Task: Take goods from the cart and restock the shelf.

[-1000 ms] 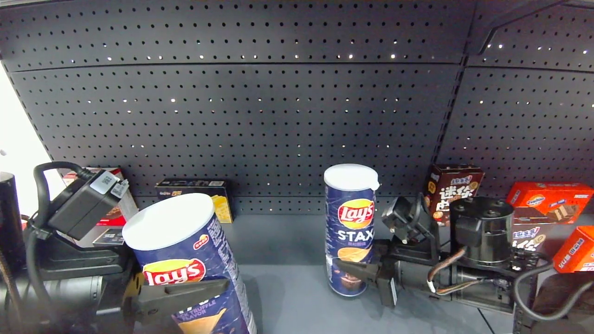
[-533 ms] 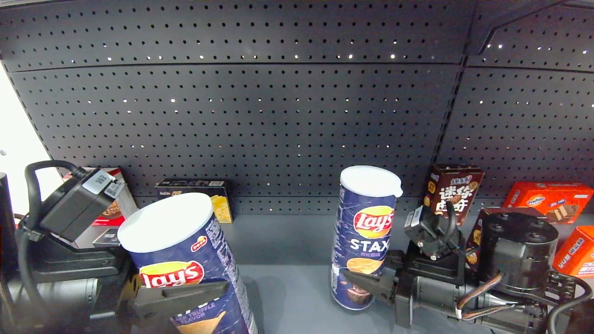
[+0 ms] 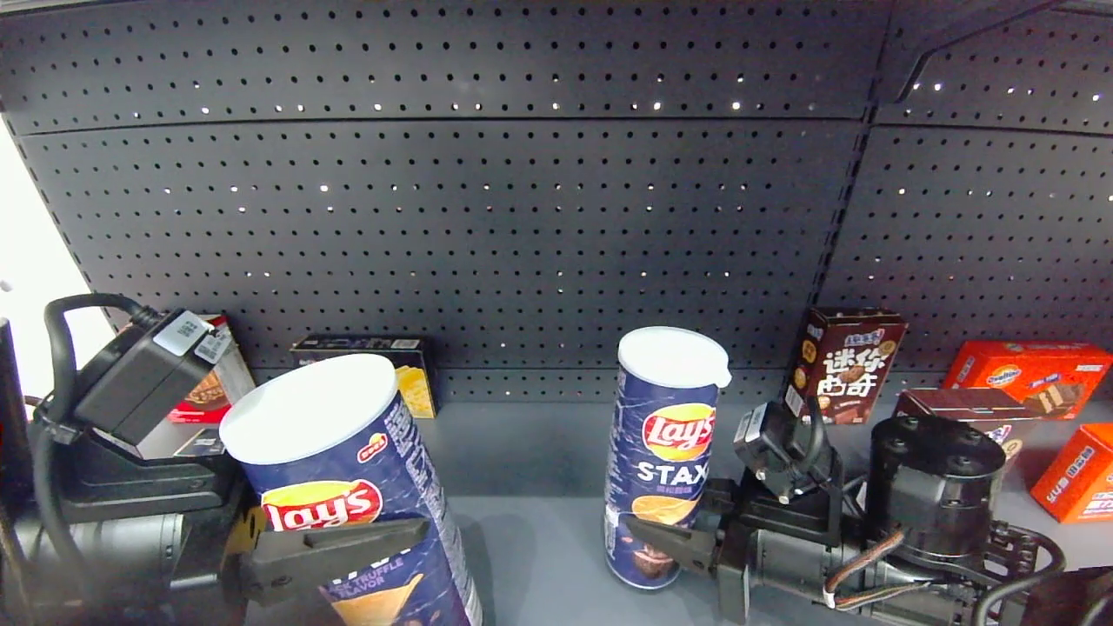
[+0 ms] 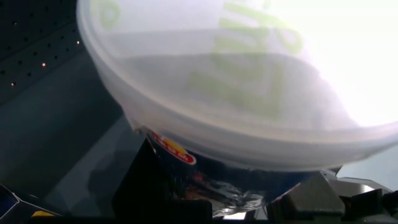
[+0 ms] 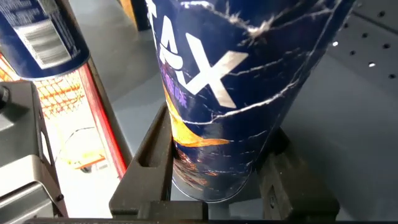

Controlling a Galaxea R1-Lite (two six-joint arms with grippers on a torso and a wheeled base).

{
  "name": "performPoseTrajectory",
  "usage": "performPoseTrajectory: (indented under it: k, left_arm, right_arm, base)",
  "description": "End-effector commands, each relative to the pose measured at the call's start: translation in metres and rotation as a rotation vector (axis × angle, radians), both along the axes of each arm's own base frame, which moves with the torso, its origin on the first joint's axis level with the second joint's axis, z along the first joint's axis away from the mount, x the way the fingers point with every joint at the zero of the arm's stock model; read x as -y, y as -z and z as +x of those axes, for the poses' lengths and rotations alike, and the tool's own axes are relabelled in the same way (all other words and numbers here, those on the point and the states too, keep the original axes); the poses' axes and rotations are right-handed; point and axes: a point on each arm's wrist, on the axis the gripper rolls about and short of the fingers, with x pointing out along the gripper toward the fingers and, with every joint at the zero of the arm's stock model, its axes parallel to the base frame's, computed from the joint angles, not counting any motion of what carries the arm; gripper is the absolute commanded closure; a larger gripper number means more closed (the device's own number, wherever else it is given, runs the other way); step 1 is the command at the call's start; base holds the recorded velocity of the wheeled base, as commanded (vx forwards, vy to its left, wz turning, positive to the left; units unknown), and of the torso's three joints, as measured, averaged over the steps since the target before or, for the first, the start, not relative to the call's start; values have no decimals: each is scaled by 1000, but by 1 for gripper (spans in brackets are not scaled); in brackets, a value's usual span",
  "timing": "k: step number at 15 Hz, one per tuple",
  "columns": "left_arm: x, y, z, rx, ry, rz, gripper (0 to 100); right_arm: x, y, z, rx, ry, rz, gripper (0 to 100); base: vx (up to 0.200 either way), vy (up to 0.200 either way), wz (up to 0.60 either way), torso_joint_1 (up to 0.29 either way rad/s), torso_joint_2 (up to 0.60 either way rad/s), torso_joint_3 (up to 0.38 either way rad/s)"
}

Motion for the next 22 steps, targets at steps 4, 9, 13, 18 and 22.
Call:
performPoseTrajectory:
  k: [4, 9, 13, 18, 22]
  left_arm:
    - [-1, 1, 0, -1, -4, 0, 100]
    - [-1, 3, -1, -8, -4, 3, 100]
    - [-1, 3, -1, -10, -4, 3, 100]
    - [-2, 2, -3, -3, -6, 1, 100]
    - [-2, 2, -4, -3, -4, 1, 100]
  right_arm:
    - [-7, 12, -1, -23, 10, -36, 100]
    - [-6, 16, -8, -36, 4, -50, 0]
    - [-4, 17, -10, -29, 61, -69, 0]
    - [13, 6, -24, -9, 69, -48, 0]
    - [50, 3, -49, -10, 116, -46, 0]
  base:
    - [0, 0, 0, 0, 0, 0]
    - [0, 0, 0, 0, 0, 0]
    - [0, 0, 0, 0, 0, 0]
    - [0, 0, 0, 0, 0, 0]
    - [0, 0, 0, 0, 0, 0]
